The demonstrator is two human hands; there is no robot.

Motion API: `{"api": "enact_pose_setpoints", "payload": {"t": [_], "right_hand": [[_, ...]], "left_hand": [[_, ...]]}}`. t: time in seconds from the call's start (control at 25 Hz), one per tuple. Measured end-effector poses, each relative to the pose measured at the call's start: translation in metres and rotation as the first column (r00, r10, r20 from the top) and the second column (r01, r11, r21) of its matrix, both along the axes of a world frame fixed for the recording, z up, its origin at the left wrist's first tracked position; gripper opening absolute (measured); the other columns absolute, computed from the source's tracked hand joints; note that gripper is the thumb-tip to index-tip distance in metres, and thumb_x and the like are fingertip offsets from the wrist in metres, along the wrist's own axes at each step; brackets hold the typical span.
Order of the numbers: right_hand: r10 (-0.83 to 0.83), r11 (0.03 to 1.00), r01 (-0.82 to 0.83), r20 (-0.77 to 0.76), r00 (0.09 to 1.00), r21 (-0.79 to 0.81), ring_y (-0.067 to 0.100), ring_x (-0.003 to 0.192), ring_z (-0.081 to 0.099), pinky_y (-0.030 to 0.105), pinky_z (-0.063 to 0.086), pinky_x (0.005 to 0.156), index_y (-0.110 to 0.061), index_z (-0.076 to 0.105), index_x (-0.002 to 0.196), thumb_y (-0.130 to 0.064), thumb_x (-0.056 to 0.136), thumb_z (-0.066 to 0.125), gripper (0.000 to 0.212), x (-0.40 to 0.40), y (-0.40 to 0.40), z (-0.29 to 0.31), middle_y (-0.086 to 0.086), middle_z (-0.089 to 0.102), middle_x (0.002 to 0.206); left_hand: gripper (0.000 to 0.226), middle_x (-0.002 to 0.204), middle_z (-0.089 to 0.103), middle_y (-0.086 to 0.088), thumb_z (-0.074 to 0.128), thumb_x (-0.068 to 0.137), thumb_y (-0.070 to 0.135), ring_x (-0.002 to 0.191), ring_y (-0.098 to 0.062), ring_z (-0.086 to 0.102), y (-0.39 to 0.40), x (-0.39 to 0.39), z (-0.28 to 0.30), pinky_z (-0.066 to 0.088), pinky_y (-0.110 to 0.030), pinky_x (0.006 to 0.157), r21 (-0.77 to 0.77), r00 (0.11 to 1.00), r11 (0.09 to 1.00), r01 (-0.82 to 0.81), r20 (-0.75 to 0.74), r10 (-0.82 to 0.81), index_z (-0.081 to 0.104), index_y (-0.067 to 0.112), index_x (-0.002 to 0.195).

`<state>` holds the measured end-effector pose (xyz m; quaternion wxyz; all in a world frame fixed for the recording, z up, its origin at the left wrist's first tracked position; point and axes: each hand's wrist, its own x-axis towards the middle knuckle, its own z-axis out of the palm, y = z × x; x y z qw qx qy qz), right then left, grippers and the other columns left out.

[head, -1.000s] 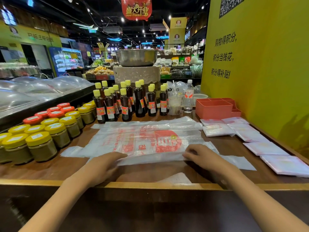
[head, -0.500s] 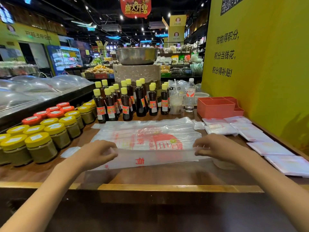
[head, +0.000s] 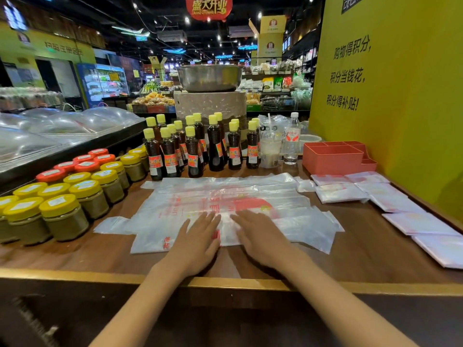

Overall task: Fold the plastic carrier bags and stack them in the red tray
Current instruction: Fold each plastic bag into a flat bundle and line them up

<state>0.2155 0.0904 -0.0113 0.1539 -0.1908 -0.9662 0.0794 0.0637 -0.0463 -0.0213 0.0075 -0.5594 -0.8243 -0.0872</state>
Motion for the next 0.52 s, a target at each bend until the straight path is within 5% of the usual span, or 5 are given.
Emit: {"api": "enact_pose_setpoints", "payload": {"t": [0.12,0.32,0.52], "right_hand": [[0.017,0.998,-0.003,0.242,0.970,-0.058,0.014,0.155,0.002,0.041,0.000,0.124,-0.030,0.015,0.160,-0.045,0.108,0.023,0.055,-0.006,-0.006,-0.019,-0.004,0.007,0.169],[-0.085,0.989,0.113,0.262,0.961,-0.091,0.016,0.155,-0.004,0.041,-0.003,0.124,-0.033,0.010,0.161,-0.062,0.103,0.018,0.065,0.001,0.009,-0.022,-0.006,0.000,0.169],[-0.422,0.895,0.443,0.238,0.875,-0.043,0.027,0.155,0.005,0.047,0.007,0.125,-0.021,0.015,0.161,-0.066,0.100,0.014,0.075,0.054,0.063,-0.021,0.006,0.009,0.168]], "left_hand": [[0.057,0.166,-0.009,0.008,0.015,0.108,0.044,0.152,-0.010,-0.010,0.005,-0.005,-0.010,-0.006,-0.040,0.122,-0.170,0.997,0.985,-0.028,0.067,0.040,-0.002,0.028,0.159],[0.062,0.167,-0.010,0.004,0.016,0.105,0.054,0.153,-0.013,-0.010,0.006,-0.007,-0.010,-0.005,-0.041,0.123,-0.167,0.996,0.985,-0.050,0.068,0.062,-0.002,0.029,0.159],[0.120,0.167,-0.009,0.004,0.000,0.060,0.101,0.154,-0.016,-0.007,-0.019,-0.040,-0.006,-0.002,-0.044,0.124,-0.196,0.982,0.971,-0.134,0.103,0.156,-0.002,0.033,0.159]]}}
